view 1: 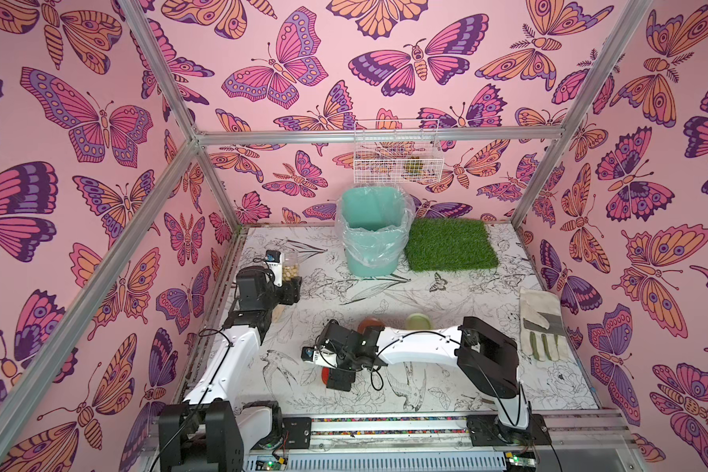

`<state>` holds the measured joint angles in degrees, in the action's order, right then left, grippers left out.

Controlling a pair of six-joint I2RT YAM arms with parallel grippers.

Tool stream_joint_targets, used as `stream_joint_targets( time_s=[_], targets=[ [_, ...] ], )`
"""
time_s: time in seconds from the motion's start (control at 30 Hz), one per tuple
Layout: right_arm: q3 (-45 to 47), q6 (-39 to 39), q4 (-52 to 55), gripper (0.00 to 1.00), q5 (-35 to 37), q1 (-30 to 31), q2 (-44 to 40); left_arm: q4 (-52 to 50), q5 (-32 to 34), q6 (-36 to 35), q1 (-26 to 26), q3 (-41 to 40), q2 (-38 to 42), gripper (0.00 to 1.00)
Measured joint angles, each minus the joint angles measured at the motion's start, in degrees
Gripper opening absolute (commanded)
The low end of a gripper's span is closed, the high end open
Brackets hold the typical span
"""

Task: Empty moldy peanuts from jars
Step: Place the lid at the center of the board, then pour the moldy peanuts from the jar into the trash bin.

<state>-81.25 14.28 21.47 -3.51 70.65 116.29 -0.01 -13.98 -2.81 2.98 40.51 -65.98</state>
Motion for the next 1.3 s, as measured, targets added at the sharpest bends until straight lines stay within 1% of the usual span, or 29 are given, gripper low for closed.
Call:
stream_joint_targets(
  time_s=[0.07, 0.1, 0.27, 0.43, 0.6, 0.83, 0.97, 1.17, 1.3],
  targets=[
    [0.0, -0.72, -0.28, 0.96, 0.55, -0.31, -0.94, 0.02, -0.07, 0.13, 0.0, 0.0, 0.0, 0.0],
    [0.0, -0.98, -0.48, 0.99, 0.94, -0.5, -1.7, 0.0, -0.13, 0.13, 0.0, 0.0, 0.0, 0.0],
    [-0.04, -2.56, -1.57, 0.99, 2.91, -1.62, -7.34, 0.0, -0.9, 0.02, 0.0, 0.0, 0.04, 0.0],
    [-0.81, -5.46, -1.62, 0.99, 4.42, -3.76, -13.18, -0.02, -4.7, -1.27, 0.0, 0.02, 1.86, 0.0],
    [-0.83, -9.09, -1.64, 0.99, 5.88, -7.76, -19.58, -0.24, -9.46, -2.8, 0.0, 1.7, 3.89, 0.0],
    [5.88, -15.52, -6.73, 0.99, 6.38, -14.91, -34.75, -3.65, -13.68, -6.29, -0.02, 9.84, 3.8, 0.0],
    [9.68, -20.02, -9.29, 0.99, 4.9, -20.24, -40.94, -8.17, -15.47, -9.73, -0.44, 16.61, 2.4, 0.0],
    [15.76, -25.99, -11.5, 0.99, 1.27, -26.86, -45.59, -15.17, -15.93, -15.23, -3.15, 25.33, -0.96, 0.0],
    [18.93, -28.76, -12.09, 0.99, -0.61, -29.81, -46.88, -18.8, -15.08, -19.37, -5.51, 29.53, -3.65, 0.0]
  ],
)
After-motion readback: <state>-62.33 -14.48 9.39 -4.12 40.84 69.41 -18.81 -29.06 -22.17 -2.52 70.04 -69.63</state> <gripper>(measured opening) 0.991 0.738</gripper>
